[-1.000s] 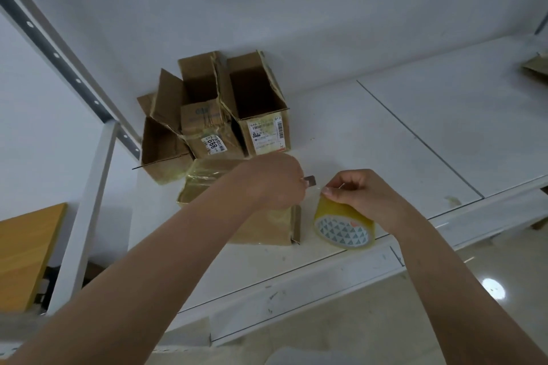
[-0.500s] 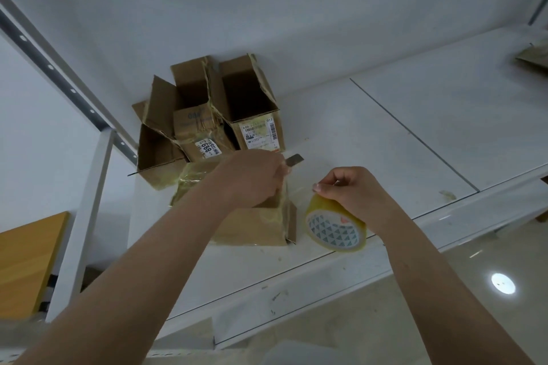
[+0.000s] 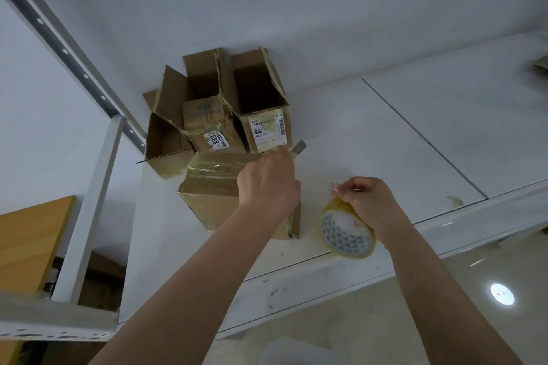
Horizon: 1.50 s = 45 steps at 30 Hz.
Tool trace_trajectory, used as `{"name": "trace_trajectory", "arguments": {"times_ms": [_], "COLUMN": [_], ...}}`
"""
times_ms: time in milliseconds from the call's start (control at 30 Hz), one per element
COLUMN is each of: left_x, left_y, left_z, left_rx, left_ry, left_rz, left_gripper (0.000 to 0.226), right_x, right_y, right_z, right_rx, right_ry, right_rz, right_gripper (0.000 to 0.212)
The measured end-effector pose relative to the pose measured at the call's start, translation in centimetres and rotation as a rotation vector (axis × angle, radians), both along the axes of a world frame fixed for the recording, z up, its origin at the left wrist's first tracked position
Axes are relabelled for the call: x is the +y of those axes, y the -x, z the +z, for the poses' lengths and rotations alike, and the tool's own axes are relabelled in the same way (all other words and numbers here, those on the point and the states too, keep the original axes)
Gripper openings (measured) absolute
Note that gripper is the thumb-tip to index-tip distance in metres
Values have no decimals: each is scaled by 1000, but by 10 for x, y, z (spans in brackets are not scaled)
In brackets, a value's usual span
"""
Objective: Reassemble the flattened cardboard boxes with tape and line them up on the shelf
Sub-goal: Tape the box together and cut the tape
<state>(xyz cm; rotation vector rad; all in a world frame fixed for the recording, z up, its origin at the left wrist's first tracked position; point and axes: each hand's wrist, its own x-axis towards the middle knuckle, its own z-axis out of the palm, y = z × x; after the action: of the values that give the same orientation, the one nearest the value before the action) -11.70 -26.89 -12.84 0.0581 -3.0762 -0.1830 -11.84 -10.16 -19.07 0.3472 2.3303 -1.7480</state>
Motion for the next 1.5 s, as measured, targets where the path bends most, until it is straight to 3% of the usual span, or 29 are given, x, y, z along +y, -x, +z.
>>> {"name": "trace_trajectory", "arguments": {"times_ms": [100, 300, 433, 567, 700, 933, 1000, 1167, 1400, 1500], "left_x": [-10, -74, -124, -144, -137, -118, -102, -73, -82, -94], "left_y": [-5, -29, -39, -39, -47, -54, -57, -58, -64, -72], "left_z": [3, 14, 17, 14, 1, 9, 18, 28, 23, 19], "left_rx": [5, -47, -76, -32, 177, 327, 323, 123, 216, 281], "left_ry": [-21, -40, -112, -205, -311, -875, -1008, -1023, -926, -935], "left_rz": [-81, -510, -597, -572, -535, -127, -48, -40, -35, 15], "left_gripper": [29, 48, 55, 57, 41, 24, 32, 54, 27, 31], "right_x": [-1, -12, -31, -47, -53, -57, -59, -65, -66, -63], "right_y": [0, 0, -2, -5, -11, -19, -22, -31, -36, -32], "right_z": [6, 20, 32, 47, 61, 82, 87, 99, 104, 104], "right_rx": [44, 135, 164, 200, 237, 317, 328, 305, 196, 189], "right_ry": [3, 9, 5, -37, -20, -59, -55, -73, 25, 81], "right_rz": [-2, 67, 174, 243, 252, 281, 296, 362, 581, 620], "right_gripper": [33, 26, 23, 23, 23, 24, 28, 35, 18, 64]}}
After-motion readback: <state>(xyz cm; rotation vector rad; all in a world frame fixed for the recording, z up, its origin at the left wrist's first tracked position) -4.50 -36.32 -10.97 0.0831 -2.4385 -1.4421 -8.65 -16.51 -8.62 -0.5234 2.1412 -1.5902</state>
